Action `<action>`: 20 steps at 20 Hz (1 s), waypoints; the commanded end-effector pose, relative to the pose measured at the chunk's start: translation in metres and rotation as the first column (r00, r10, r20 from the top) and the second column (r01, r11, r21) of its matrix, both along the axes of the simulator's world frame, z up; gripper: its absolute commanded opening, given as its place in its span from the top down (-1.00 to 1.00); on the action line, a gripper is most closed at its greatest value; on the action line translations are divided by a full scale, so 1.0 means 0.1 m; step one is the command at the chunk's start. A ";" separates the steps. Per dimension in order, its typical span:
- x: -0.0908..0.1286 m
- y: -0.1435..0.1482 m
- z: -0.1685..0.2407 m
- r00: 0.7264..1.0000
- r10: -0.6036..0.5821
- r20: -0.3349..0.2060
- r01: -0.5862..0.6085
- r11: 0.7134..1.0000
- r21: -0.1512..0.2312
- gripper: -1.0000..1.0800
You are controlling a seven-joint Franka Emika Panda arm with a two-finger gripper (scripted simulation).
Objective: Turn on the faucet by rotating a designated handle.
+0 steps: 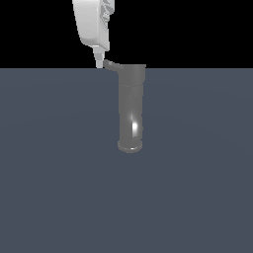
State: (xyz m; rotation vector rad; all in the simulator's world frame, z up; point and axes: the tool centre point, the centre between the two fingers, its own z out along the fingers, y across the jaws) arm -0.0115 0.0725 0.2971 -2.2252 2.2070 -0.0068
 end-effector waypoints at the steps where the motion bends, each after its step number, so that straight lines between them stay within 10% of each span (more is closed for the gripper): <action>1: -0.08 -0.13 0.00 1.000 -0.016 -0.005 0.016 1.000 -0.003 1.00; 20: -0.49 -0.34 0.00 1.000 0.005 -0.007 -0.005 1.000 -0.001 1.00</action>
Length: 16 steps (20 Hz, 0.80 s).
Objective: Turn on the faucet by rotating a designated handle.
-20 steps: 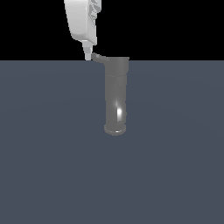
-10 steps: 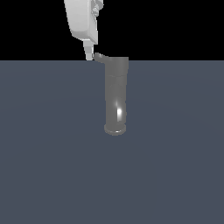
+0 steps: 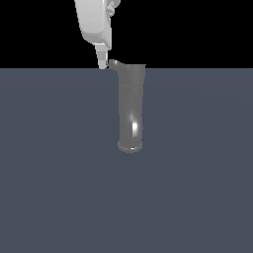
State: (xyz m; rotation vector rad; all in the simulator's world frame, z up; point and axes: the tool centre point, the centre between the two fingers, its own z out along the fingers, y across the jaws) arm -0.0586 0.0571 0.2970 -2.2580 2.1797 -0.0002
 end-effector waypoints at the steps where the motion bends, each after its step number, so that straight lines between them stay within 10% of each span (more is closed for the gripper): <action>1: -0.03 -0.24 0.00 1.000 -0.024 -0.001 0.024 1.000 -0.001 1.00; 10: -0.17 -0.83 0.00 0.999 -0.046 -0.002 0.046 0.999 -0.002 1.00; 12: -0.18 -0.44 0.00 1.000 0.018 -0.005 -0.018 1.000 0.001 1.00; 16: -0.10 -0.64 0.00 1.000 0.005 -0.005 -0.005 1.000 0.000 1.00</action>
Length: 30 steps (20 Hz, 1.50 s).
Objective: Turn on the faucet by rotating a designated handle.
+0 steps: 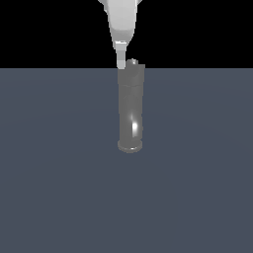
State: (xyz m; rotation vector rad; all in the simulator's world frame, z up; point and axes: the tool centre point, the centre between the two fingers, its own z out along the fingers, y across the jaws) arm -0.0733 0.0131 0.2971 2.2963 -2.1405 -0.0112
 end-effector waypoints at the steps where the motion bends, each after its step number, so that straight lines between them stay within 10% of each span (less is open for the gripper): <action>1: 0.07 -0.25 0.00 0.999 -0.034 0.005 0.034 0.999 -0.001 1.00; 17: 0.32 -0.95 0.00 0.997 -0.081 0.007 0.081 0.997 -0.003 1.00; 19: 0.28 -0.48 0.00 1.000 -0.003 -0.009 0.003 1.000 0.014 1.00; 30: 0.54 -0.71 0.00 1.000 -0.031 -0.003 0.031 0.999 0.007 1.00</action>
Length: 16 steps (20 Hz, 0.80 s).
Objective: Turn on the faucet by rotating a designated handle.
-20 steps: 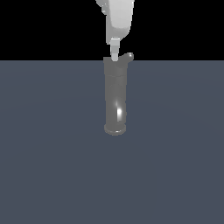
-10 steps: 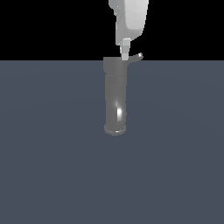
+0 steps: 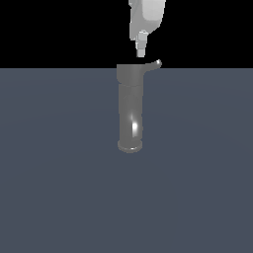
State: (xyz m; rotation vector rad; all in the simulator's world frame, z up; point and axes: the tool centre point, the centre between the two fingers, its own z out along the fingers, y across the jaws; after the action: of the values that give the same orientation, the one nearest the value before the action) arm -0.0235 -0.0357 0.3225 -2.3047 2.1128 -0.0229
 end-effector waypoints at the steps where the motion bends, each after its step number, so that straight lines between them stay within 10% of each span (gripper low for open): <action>1: 0.06 -0.24 -0.26 0.998 -0.050 -0.030 0.051 0.999 0.009 1.00; 16: 0.39 -0.54 -0.25 0.996 -0.087 -0.023 0.087 0.996 0.001 1.00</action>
State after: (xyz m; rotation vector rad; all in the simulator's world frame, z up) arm 0.0196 -0.0579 0.3156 -2.2534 2.1514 -0.0245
